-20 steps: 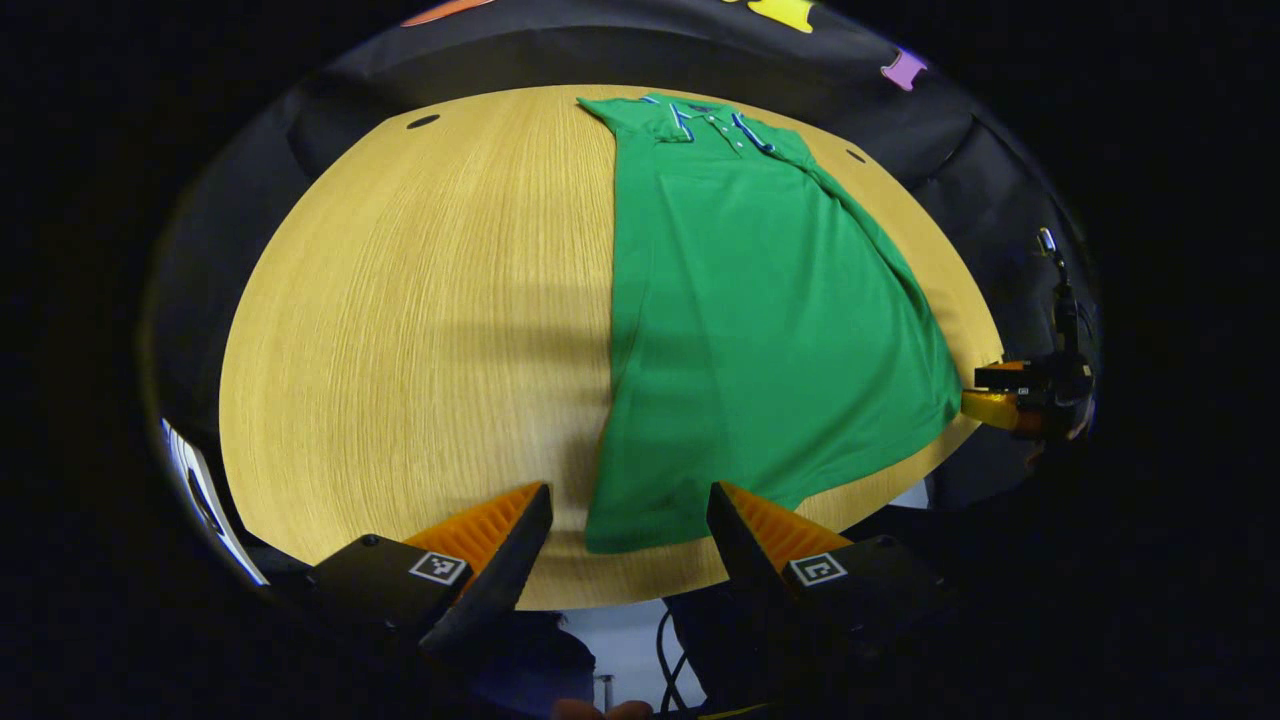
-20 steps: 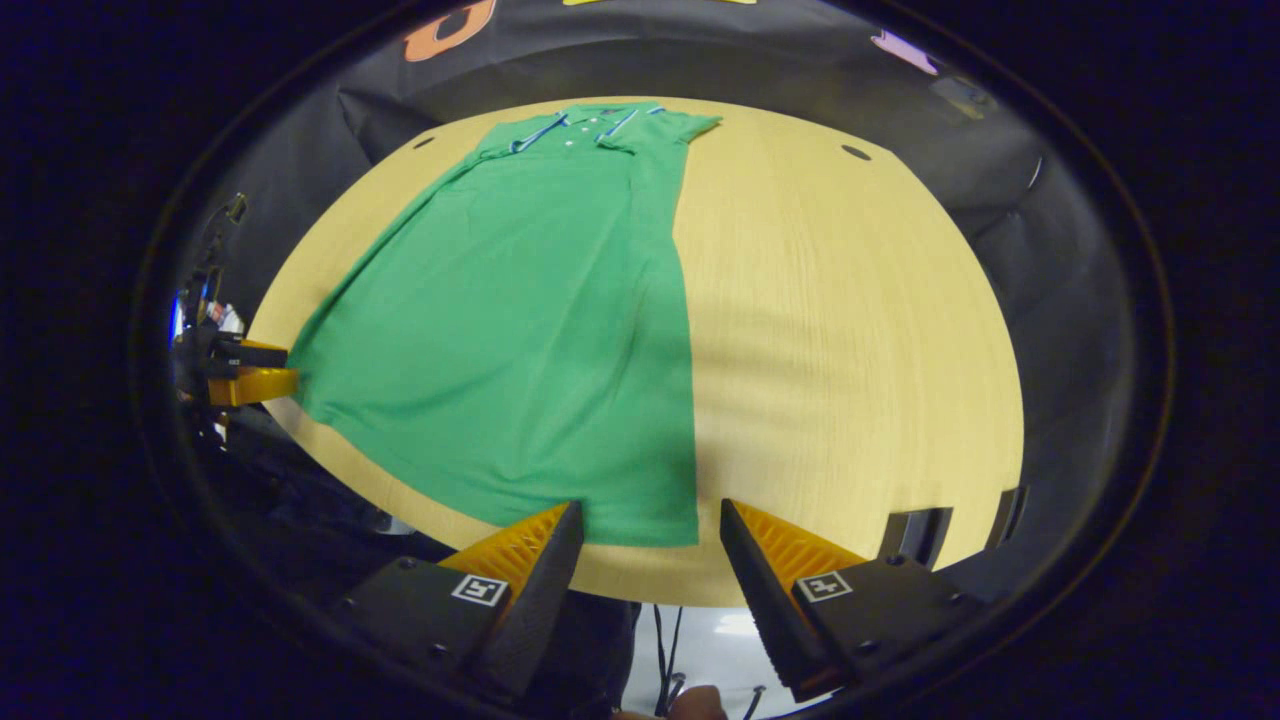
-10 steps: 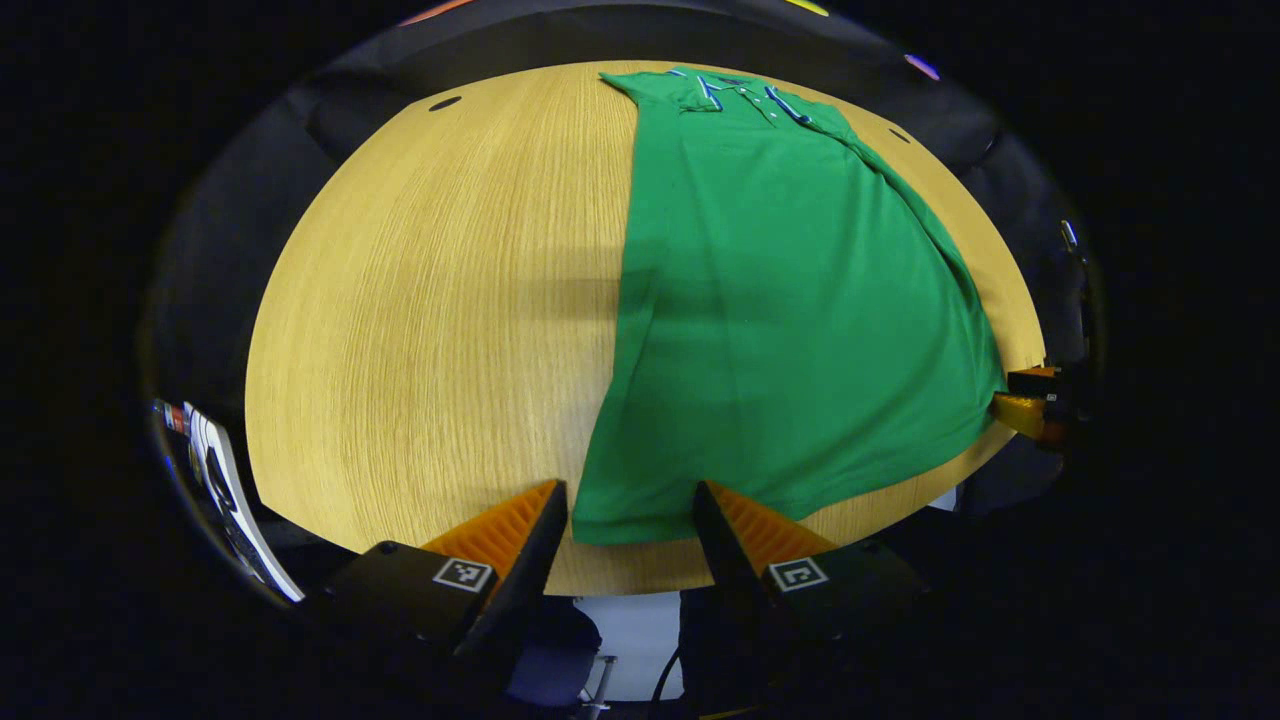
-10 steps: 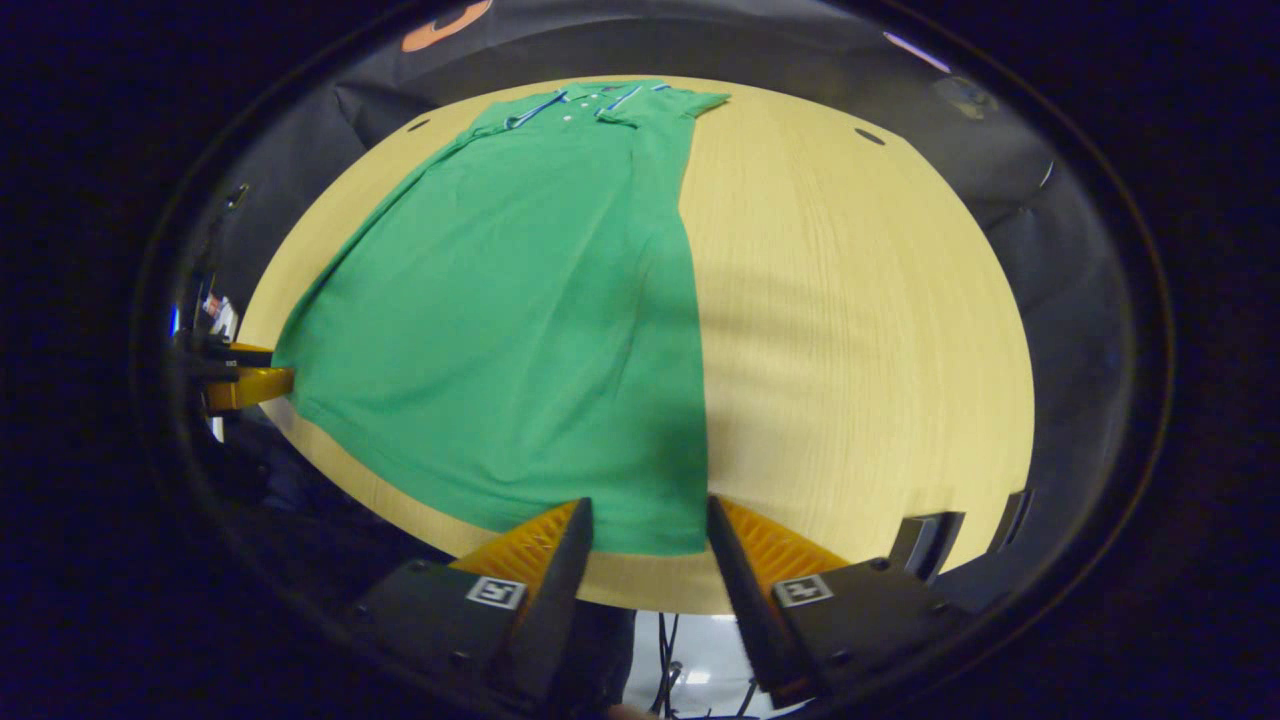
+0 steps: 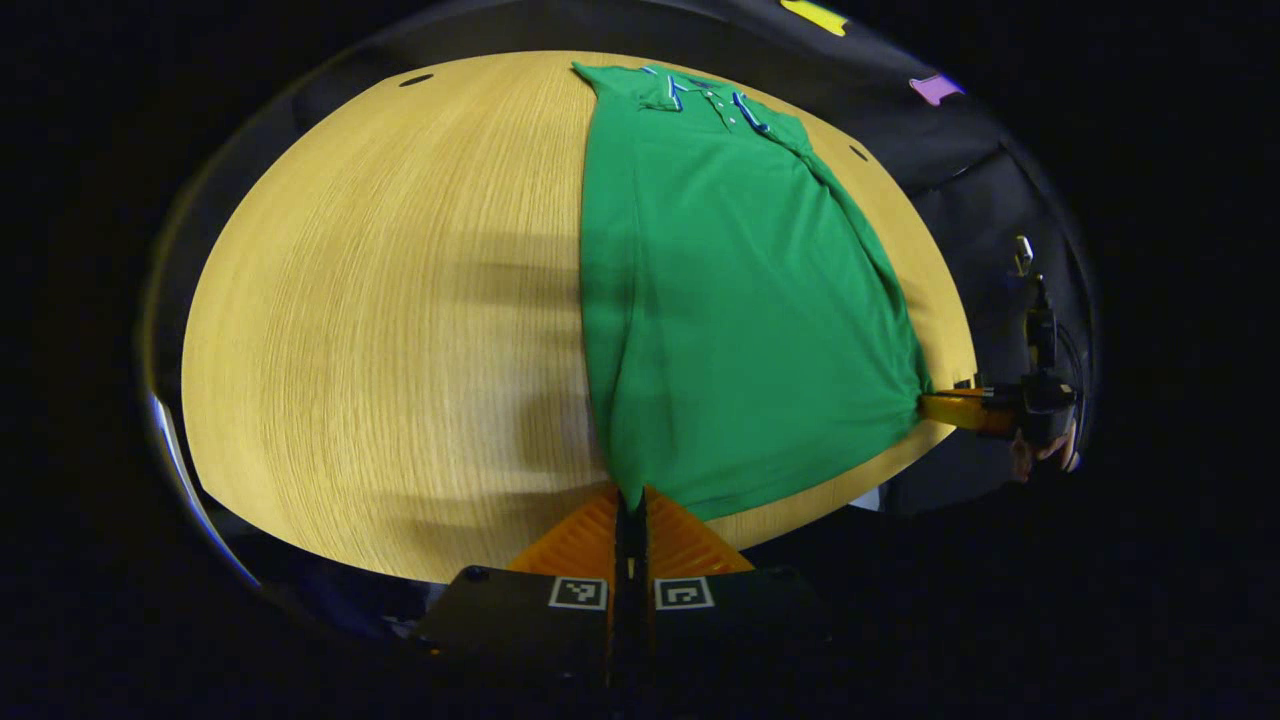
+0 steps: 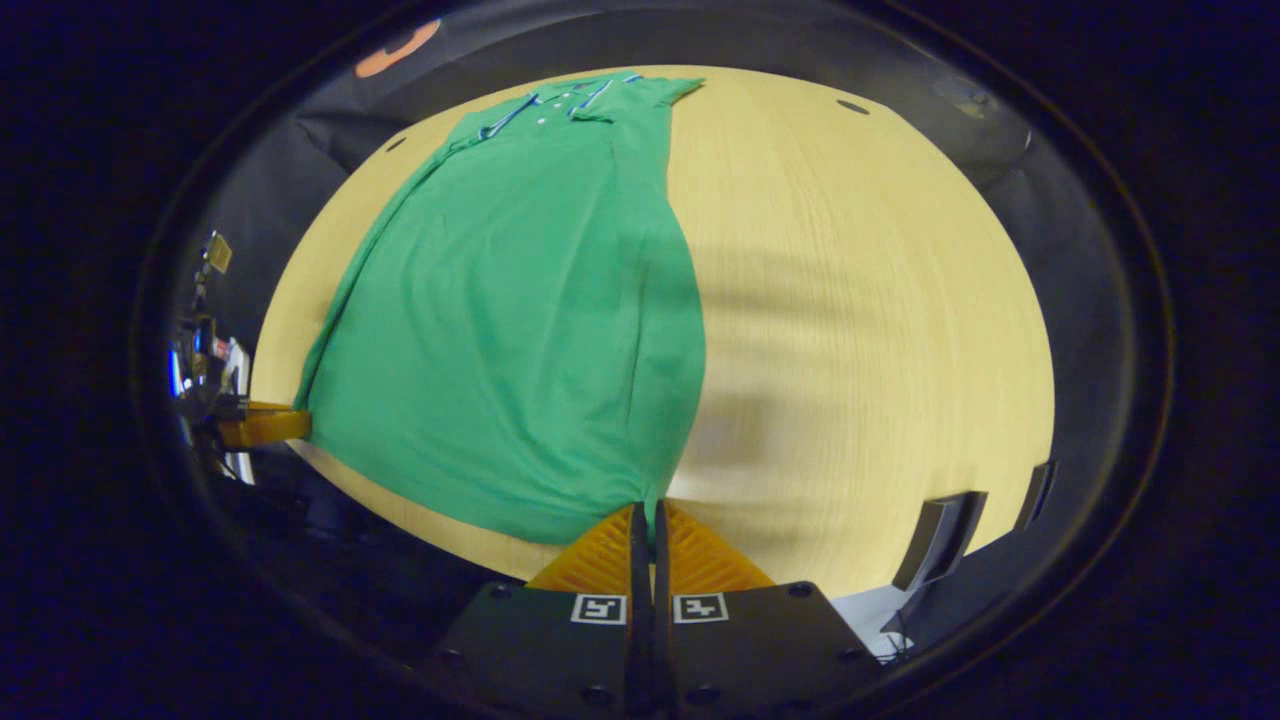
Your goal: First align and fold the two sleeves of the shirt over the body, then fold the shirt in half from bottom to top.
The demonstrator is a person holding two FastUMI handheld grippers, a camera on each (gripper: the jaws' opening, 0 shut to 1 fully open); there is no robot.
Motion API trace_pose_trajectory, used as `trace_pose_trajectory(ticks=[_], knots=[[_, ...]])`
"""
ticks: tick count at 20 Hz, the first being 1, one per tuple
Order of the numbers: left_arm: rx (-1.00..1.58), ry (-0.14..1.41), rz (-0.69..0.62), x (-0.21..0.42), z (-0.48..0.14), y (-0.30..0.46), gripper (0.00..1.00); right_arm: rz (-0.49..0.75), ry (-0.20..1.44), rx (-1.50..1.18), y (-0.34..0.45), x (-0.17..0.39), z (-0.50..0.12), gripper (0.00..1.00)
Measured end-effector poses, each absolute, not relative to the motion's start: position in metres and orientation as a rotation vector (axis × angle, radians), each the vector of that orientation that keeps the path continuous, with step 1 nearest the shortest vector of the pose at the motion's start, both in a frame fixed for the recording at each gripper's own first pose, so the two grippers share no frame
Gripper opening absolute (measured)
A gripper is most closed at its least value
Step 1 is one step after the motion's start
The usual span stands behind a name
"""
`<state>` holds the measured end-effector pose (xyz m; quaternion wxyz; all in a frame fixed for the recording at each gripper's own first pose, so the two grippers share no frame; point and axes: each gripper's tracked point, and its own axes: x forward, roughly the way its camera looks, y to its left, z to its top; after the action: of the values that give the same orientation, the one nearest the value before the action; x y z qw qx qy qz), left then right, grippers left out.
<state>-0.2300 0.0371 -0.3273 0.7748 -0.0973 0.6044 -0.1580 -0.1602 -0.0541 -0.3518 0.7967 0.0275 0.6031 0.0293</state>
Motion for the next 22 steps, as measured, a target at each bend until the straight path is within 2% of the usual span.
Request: trace_pose_trajectory(ticks=[6,7,11,22], knots=[[-0.234,1.237,-0.388,-0.217,-0.298,0.038,0.04,0.095,1.234,0.159,-0.053,-0.152,-0.312,0.0],[-0.229,1.223,-0.395,-0.215,-0.293,0.038,0.04,0.1,1.218,0.165,-0.053,-0.148,-0.305,0.02],[-0.21,1.147,-0.418,-0.191,-0.276,0.035,0.04,0.115,1.171,0.147,-0.057,-0.13,-0.283,0.02],[-0.203,0.938,-0.4,-0.087,-0.224,0.034,0.04,0.163,1.004,0.222,-0.059,-0.021,-0.211,0.02]])
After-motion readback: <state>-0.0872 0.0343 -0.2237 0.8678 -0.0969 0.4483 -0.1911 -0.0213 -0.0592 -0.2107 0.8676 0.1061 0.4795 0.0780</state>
